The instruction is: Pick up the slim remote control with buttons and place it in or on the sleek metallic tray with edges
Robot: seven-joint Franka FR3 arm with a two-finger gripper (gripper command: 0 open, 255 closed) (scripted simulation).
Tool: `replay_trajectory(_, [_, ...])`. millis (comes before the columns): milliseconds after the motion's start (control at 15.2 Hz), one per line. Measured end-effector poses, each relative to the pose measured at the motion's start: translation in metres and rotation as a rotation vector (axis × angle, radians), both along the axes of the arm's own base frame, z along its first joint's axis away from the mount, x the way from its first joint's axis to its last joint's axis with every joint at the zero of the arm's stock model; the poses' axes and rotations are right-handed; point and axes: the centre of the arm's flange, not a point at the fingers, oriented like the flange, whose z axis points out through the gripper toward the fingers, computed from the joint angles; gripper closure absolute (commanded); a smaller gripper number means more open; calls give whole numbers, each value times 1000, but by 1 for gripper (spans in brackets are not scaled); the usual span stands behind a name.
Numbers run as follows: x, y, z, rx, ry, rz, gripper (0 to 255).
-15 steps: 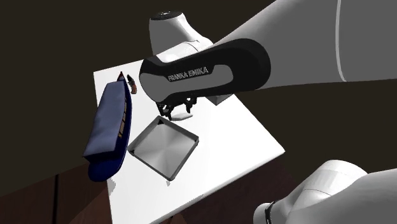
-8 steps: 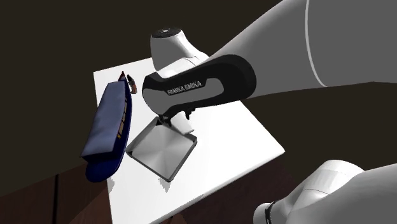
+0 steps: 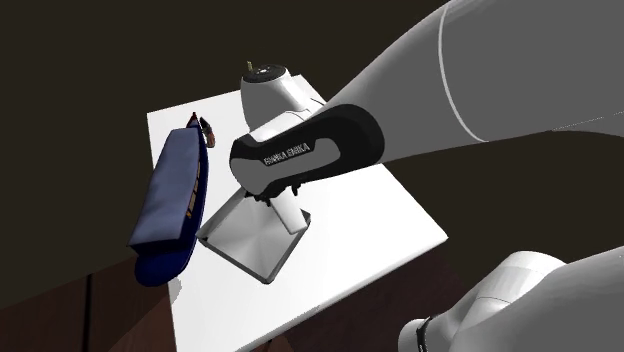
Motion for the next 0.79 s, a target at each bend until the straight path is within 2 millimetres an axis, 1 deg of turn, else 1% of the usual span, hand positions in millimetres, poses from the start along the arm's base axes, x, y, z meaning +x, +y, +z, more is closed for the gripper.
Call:
replay_trajectory(330, [0,0,0,0,-2,0,255])
replay_trajectory(396, [1,0,-1,0,-2,0,0])
replay_trajectory(792, [0,-1,-3,-1,5,0,0])
